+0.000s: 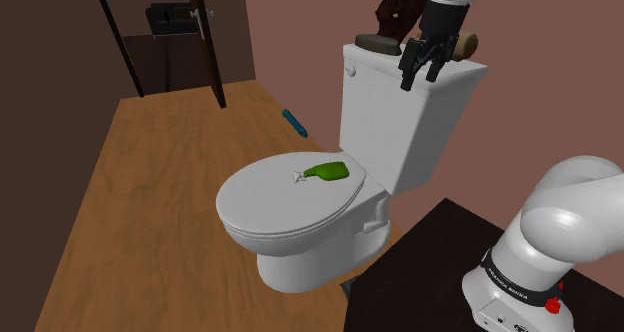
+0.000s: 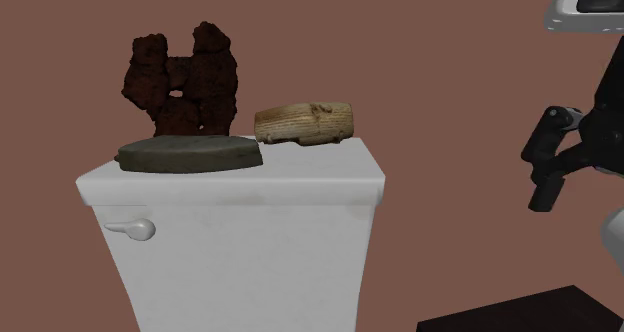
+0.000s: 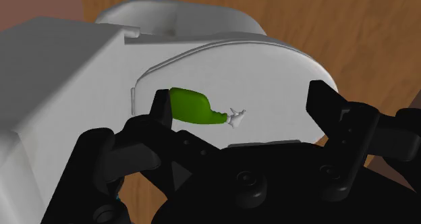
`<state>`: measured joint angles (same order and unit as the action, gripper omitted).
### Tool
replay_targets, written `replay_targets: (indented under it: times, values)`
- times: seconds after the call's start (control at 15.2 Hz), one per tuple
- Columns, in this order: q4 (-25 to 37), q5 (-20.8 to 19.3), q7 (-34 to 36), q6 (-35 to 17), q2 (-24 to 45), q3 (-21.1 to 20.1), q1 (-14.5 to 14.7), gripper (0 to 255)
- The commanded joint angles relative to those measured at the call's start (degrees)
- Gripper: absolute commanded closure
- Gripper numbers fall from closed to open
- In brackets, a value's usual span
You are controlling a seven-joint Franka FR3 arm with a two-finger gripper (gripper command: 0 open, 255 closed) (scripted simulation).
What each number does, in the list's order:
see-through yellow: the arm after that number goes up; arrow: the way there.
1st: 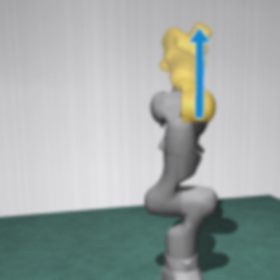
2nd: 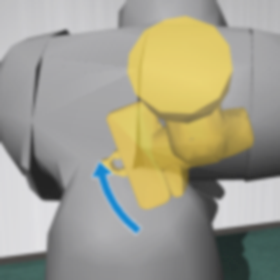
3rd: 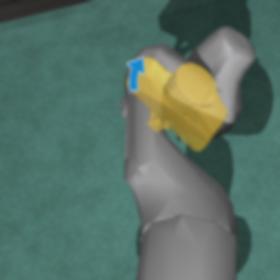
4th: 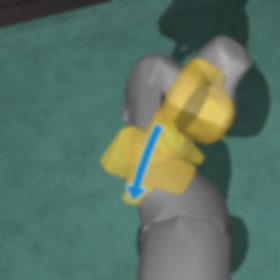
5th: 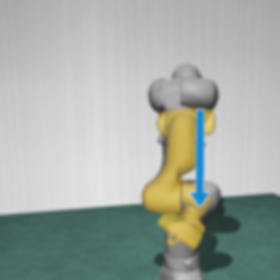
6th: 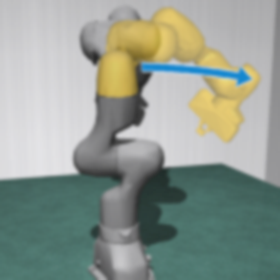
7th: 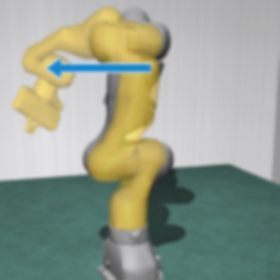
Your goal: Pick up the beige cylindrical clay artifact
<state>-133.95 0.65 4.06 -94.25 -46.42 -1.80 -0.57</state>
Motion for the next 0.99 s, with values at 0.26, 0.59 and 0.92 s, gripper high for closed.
replay_targets:
  times: [0.26,0.59,0.92]
  values:
    - [-4.81,-3.92,-4.93,-8.43,-4.14,4.34,-1.86,0]
    - [-9.51,-8.15,-11.11,-19.84,-7.53,10.72,-4.07,0]
    - [-12.43,-11.37,-17.54,-32.0,-8.68,18.26,-5.46,0]
